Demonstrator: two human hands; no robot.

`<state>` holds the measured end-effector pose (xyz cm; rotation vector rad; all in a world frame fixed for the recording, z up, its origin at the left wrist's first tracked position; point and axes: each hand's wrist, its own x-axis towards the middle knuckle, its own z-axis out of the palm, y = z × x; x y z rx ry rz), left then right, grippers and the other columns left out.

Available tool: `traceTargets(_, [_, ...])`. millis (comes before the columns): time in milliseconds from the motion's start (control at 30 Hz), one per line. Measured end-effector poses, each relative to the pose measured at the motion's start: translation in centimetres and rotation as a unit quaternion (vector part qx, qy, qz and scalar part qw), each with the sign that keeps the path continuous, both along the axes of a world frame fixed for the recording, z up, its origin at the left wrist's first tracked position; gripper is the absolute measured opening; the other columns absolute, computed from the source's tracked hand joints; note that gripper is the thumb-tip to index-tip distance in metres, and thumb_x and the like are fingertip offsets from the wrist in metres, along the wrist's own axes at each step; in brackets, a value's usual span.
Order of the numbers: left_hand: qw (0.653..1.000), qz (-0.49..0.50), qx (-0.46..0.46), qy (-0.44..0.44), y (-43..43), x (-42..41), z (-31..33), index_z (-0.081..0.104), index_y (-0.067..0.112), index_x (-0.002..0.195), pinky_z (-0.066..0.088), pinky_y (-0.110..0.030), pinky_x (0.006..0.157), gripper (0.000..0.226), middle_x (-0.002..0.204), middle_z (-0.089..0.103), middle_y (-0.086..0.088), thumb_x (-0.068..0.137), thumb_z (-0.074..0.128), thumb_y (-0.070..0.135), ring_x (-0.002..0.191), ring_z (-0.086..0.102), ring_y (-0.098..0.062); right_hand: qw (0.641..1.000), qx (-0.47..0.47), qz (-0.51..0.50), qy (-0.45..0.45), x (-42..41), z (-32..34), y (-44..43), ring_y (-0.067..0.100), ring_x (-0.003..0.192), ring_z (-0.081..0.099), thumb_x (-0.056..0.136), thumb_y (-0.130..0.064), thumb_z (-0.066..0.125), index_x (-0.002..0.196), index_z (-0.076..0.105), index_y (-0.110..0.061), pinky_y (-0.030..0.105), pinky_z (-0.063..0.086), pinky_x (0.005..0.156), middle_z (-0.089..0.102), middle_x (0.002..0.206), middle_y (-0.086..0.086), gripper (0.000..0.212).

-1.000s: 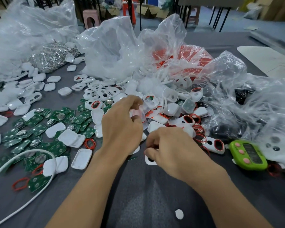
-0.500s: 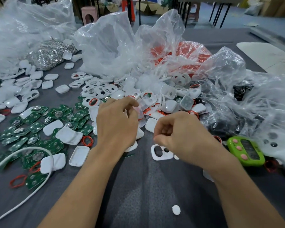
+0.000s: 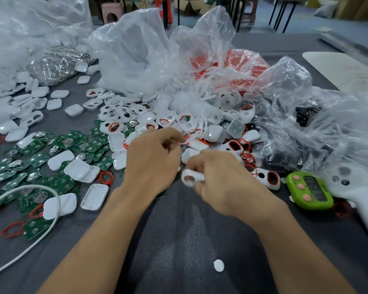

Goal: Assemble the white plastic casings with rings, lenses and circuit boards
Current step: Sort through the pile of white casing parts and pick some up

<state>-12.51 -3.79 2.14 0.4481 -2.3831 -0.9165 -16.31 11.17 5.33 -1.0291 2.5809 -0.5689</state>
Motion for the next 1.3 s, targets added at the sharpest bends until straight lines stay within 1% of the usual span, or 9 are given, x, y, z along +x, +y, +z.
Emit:
traceTargets(100, [0.994,-0.024,0.104,0.014,0.5,0.0,0.3,0.074,0.038,0.076,0.048,-0.016,0.069,0.023,0.076,0.073,0.02,0.078,0.057,0.024,0.075,0.066,-0.001,0.971,-0.203,-0.102,-0.076,-0.9,-0.8,0.1,0.003,0.051,0.048,0.085,-0.015,0.077,0.073,0.07,-0.022,0.017,0.039,0.048,0.058,0.055,-0.009,0.015])
traceTargets(267, [0.942,-0.126,0.312,0.016,1.1,-0.3,0.6,0.081,0.029,0.102,0.058,-0.035,0.066,0.019,0.081,0.077,-0.008,0.091,0.068,0.021,0.069,0.07,-0.017,0.841,-0.423,-0.235,-0.242,-1.6,-0.8,0.0,0.006,0.044,0.063,0.08,-0.001,0.08,0.091,0.076,-0.017,0.016,0.043,0.04,0.069,0.058,-0.004,0.02])
traceTargets(400, [0.924,-0.128,0.359,0.026,1.0,-0.5,0.3,0.08,0.02,0.103,0.051,-0.016,0.066,0.024,0.085,0.079,0.002,0.094,0.067,0.001,0.071,0.067,-0.003,0.883,-0.359,-0.262,-0.148,-2.2,-1.1,0.4,0.011,0.054,0.071,0.072,-0.014,0.088,0.092,0.074,-0.027,0.021,0.048,0.045,0.075,0.07,-0.008,0.027])
traceTargets(600, [0.901,-0.135,0.412,0.004,0.7,-0.7,0.2,0.078,0.014,0.109,0.051,-0.012,0.062,0.022,0.088,0.079,0.002,0.098,0.062,0.003,0.072,0.07,-0.003,0.892,-0.366,-0.255,-0.072,-3.1,-1.0,1.2,0.013,0.05,0.067,0.079,-0.005,0.079,0.066,0.075,-0.02,0.031,0.054,0.053,0.071,0.057,-0.003,0.02])
traceTargets(800, [0.93,-0.039,0.365,0.032,-0.2,-0.8,-0.1,0.082,0.029,0.095,0.053,-0.029,0.063,0.015,0.089,0.078,-0.009,0.092,0.074,0.017,0.068,0.064,-0.01,0.942,-0.254,-0.218,0.007,-3.4,-1.0,1.8,-0.003,0.05,0.062,0.079,-0.009,0.075,0.069,0.077,-0.023,0.006,0.04,0.051,0.068,0.056,-0.013,0.017])
traceTargets(1000, [0.934,-0.032,0.353,0.041,-0.8,-1.0,-0.2,0.082,0.031,0.091,0.053,-0.025,0.059,0.012,0.088,0.074,-0.016,0.088,0.079,0.02,0.066,0.061,-0.011,0.992,-0.086,-0.089,-0.019,-1.6,-0.9,0.5,-0.002,0.061,0.062,0.062,-0.033,0.089,0.077,0.078,-0.032,0.009,0.044,0.053,0.068,0.065,-0.016,0.018])
traceTargets(1100, [0.936,-0.036,0.348,0.034,-0.7,-0.9,-0.4,0.082,0.031,0.093,0.054,-0.026,0.06,0.013,0.086,0.076,-0.011,0.089,0.077,0.02,0.065,0.063,-0.01,0.998,-0.017,-0.052,0.029,-0.8,-1.1,-0.1,0.009,0.073,0.066,0.073,-0.033,0.085,0.079,0.078,-0.029,0.029,0.057,0.072,0.07,0.072,-0.011,0.01])
traceTargets(1200, [0.936,-0.039,0.349,0.032,-0.6,-0.8,-0.4,0.082,0.031,0.093,0.054,-0.025,0.059,0.014,0.085,0.076,-0.011,0.09,0.076,0.019,0.063,0.063,-0.009,0.994,-0.062,-0.079,0.048,-1.2,-1.0,0.4,0.013,0.07,0.068,0.085,-0.022,0.075,0.077,0.079,-0.029,0.028,0.057,0.072,0.072,0.07,-0.006,0.011])
traceTargets(1300, [0.934,-0.043,0.354,0.029,-0.5,-0.7,-0.2,0.082,0.032,0.094,0.058,-0.034,0.064,0.015,0.085,0.077,-0.01,0.091,0.075,0.019,0.064,0.065,-0.01,0.944,-0.268,-0.179,-0.076,-2.3,-0.4,1.0,0.003,0.054,0.06,0.085,-0.009,0.075,0.075,0.078,-0.021,0.016,0.047,0.056,0.07,0.061,-0.01,0.016])
